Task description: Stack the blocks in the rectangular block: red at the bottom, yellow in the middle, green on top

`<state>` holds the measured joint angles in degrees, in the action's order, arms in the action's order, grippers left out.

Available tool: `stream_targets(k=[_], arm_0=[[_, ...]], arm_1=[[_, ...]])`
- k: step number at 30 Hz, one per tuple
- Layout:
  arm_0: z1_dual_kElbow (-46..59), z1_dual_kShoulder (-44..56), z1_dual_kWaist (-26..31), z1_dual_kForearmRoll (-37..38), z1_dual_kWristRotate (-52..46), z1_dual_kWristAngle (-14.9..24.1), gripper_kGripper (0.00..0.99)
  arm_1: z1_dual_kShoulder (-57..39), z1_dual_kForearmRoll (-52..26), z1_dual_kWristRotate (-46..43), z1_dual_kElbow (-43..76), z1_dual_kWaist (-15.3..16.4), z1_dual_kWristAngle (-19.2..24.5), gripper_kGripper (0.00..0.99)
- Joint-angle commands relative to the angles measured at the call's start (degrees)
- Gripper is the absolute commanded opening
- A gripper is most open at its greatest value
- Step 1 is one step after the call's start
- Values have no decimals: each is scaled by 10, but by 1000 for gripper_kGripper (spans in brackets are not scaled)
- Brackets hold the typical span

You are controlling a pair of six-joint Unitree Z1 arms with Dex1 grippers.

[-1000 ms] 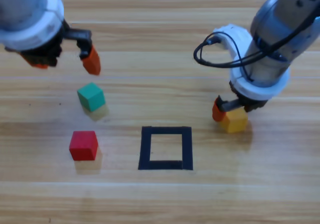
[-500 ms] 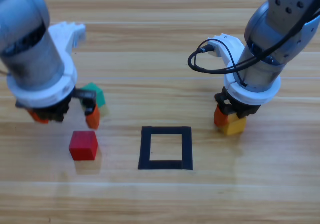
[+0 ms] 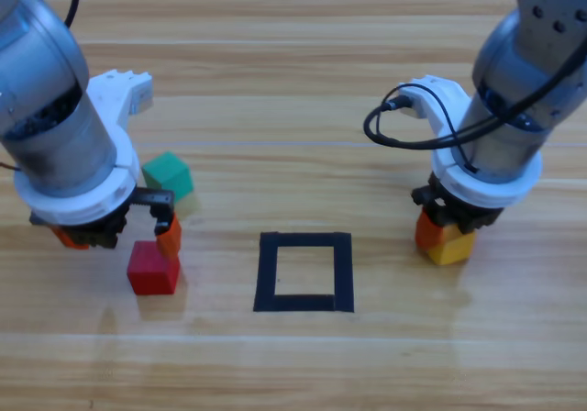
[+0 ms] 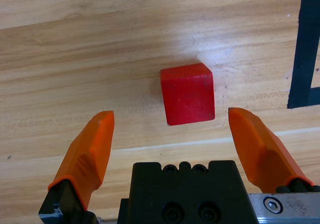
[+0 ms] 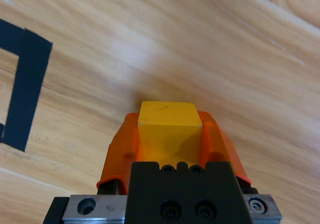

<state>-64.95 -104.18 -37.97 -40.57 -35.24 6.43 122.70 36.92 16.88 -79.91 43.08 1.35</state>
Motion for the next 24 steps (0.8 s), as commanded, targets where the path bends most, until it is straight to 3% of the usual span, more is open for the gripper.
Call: stream_targets(k=[1, 24], arm_0=[[16, -23, 9, 23, -8, 1, 973], [41, -70, 7, 82, -17, 6, 959]], arm_1=[[-49, 10, 6, 28, -16, 6, 0], [-103, 10, 35, 57, -11, 25, 0]])
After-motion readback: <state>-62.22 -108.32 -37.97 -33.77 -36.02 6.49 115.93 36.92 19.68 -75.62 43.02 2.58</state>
